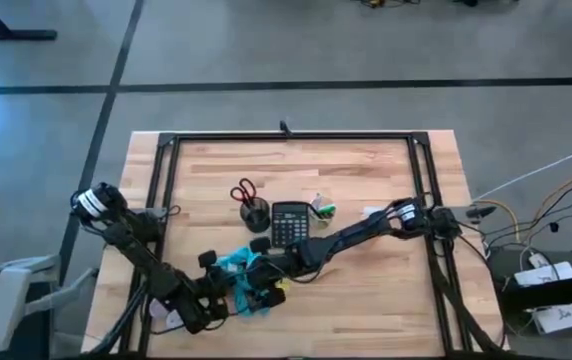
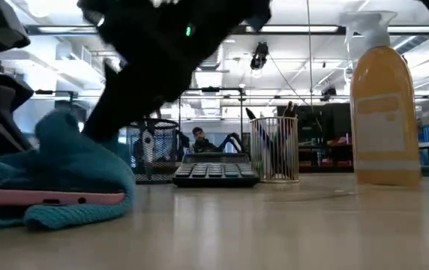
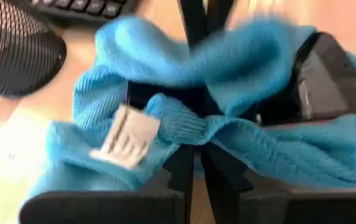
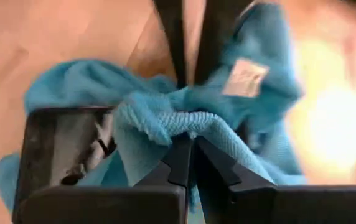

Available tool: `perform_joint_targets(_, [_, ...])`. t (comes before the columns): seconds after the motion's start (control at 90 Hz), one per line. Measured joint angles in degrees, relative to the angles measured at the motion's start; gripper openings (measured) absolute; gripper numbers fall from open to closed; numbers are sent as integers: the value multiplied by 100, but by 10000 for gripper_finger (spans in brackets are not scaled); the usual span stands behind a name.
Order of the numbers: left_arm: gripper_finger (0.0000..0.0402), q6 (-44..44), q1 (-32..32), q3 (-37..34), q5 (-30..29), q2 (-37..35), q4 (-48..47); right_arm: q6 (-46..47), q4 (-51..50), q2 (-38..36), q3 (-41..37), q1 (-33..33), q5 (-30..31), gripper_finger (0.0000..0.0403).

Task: Apply microfiber cloth
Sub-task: Wipe the front and back of the cellphone with the blue microfiber cloth

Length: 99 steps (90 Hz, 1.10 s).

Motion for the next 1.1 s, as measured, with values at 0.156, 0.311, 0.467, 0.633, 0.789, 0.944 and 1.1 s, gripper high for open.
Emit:
perform_joint_targets(0.156, [20,16,10,0,-12,0,37,196,721,389,3,26,8,0])
perform_joint_targets(0.311, [20,16,10,-6,-7,27,28,469,1279,626,14,32,381,0])
perform_joint_targets(0.467, [20,18,8,-7,213,31,-67,643,1368,723,18,21,992,0])
perform_joint_targets(0.633, [20,-61,-5,7,1027,-46,-70,1027,1303,743,-46,-66,1803,0])
perform_joint_targets(0.789, [20,-235,-18,7,1166,-42,191,1416,900,709,-45,-70,2271,0])
perform_joint_targets(0.944, [20,-122,-20,7,915,129,453,1365,998,704,-58,-21,2015,0])
perform_joint_targets(1.1, [20,-118,-14,17,543,476,534,874,1411,718,-62,157,1128,0])
